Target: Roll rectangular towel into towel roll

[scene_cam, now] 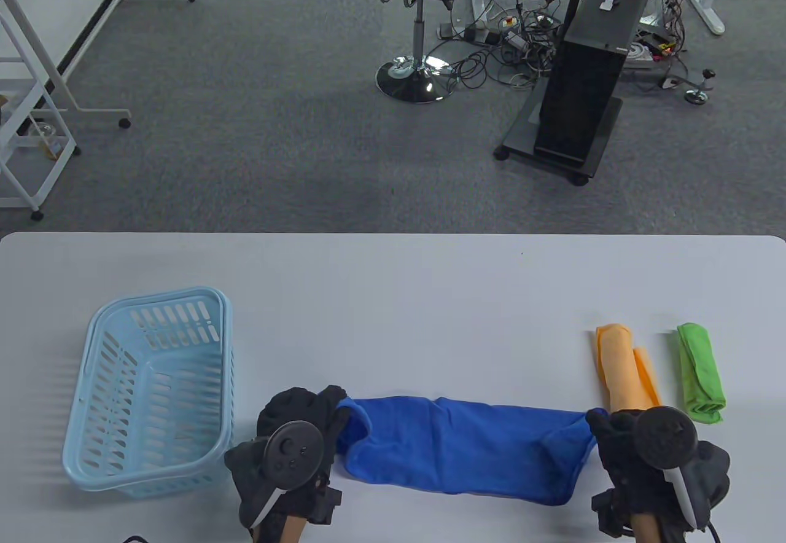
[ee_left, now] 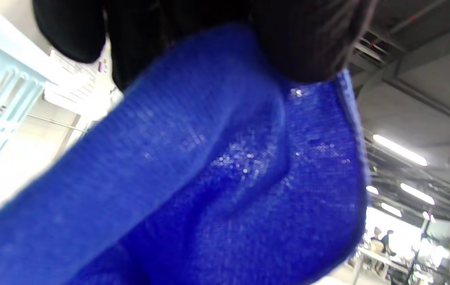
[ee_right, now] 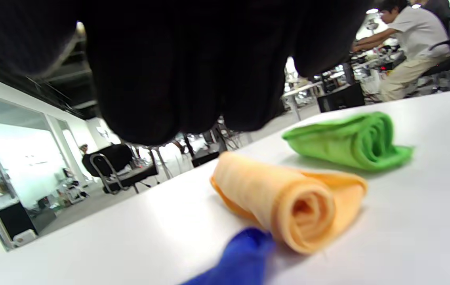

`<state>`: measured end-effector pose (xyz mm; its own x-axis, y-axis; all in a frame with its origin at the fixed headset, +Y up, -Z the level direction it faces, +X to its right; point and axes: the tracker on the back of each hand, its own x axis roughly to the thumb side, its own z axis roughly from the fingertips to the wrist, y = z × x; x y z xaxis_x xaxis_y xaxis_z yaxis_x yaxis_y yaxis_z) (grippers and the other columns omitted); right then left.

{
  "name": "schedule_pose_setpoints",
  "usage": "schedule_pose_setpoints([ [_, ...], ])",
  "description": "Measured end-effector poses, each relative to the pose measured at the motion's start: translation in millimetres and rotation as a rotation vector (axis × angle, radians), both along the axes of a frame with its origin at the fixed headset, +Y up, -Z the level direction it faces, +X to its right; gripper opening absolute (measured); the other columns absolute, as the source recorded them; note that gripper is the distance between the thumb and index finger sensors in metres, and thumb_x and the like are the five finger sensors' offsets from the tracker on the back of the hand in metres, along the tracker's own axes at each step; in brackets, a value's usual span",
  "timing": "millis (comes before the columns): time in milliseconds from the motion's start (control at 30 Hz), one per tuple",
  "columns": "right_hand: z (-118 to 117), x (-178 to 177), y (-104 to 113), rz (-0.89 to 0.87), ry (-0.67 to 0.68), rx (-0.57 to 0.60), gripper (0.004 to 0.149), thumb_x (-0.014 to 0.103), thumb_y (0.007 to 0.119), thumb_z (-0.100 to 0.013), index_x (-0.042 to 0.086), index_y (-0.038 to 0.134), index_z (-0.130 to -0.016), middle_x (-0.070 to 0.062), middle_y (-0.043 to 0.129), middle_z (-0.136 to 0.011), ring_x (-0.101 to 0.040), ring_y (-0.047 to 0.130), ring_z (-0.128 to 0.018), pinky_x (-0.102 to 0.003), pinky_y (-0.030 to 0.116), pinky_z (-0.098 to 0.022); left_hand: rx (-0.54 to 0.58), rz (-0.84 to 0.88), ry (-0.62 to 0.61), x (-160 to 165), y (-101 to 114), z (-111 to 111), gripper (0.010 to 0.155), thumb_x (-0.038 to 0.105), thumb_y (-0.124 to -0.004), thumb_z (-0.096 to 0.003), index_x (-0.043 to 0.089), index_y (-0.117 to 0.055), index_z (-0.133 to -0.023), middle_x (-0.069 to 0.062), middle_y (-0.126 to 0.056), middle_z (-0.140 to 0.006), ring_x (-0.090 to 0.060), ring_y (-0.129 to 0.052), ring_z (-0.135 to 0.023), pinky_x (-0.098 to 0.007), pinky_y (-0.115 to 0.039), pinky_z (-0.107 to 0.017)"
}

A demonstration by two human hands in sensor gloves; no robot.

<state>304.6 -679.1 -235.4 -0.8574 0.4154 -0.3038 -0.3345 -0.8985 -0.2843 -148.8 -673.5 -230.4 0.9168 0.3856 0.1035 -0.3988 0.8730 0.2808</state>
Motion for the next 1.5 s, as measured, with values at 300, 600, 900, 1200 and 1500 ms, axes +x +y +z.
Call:
schedule_pose_setpoints([
  [300,-17.4,-55.5,-19.0,0.243,0.394,-0.267,0.048,0.027,0.082,-0.034,0.024,0.086,-0.081,-0.005,0.065,-0.099,-0.032,0.070,-0.093,-0.061,0.051,-0.070,-0.011,-0.051,-0.038,10.6,-13.9,2.8,0.047,0.046,-0.081,-0.0378,0.028,-0.099,-0.077,-0.007,-0.106,-0.061,-0.038,-0.093,-0.079,-0.062,-0.069,-0.060],
  [600,-51.7,-83.1,-79.9,0.715,0.519,-0.618,0.074,0.032,0.088,-0.028,0.038,0.056,-0.095,-0.003,0.029,-0.106,-0.032,0.038,-0.102,-0.060,0.035,-0.074,-0.046,-0.044,-0.066,15.9,-17.1,3.1,0.047,0.046,-0.081,-0.0376,0.029,-0.099,-0.077,-0.008,-0.105,-0.066,-0.039,-0.090,-0.081,-0.064,-0.067,-0.062],
  [900,-57.4,-80.1,-65.3,0.655,0.506,-0.494,0.046,0.034,0.085,-0.026,0.030,0.082,-0.071,0.001,0.059,-0.095,-0.027,0.061,-0.095,-0.059,0.047,-0.072,-0.102,-0.036,-0.048,14.8,-19.3,-0.6,0.050,0.050,-0.075,-0.0372,0.032,-0.099,-0.077,-0.009,-0.098,-0.074,-0.038,-0.089,-0.076,-0.064,-0.066,-0.061],
  [1200,-58.7,-70.1,6.4,0.532,0.338,-0.417,0.045,0.038,0.080,-0.029,0.028,0.083,-0.072,-0.002,0.071,-0.091,-0.027,0.079,-0.086,-0.061,0.058,-0.068,-0.082,-0.047,0.061,26.2,19.9,-8.3,0.050,0.032,-0.081,-0.0419,0.036,-0.082,-0.092,-0.006,-0.106,-0.055,-0.034,-0.101,-0.065,-0.062,-0.073,-0.057],
  [1500,-54.2,-65.5,65.3,0.804,0.207,-0.251,0.044,0.036,0.084,-0.025,0.025,0.086,-0.068,-0.003,0.080,-0.084,-0.026,0.090,-0.075,-0.057,0.067,-0.064,-0.105,-0.224,0.272,15.3,131.2,-26.2,0.043,0.038,-0.084,-0.0392,0.021,-0.093,-0.078,-0.004,-0.114,-0.058,-0.030,-0.107,-0.066,-0.056,-0.078,-0.056],
])
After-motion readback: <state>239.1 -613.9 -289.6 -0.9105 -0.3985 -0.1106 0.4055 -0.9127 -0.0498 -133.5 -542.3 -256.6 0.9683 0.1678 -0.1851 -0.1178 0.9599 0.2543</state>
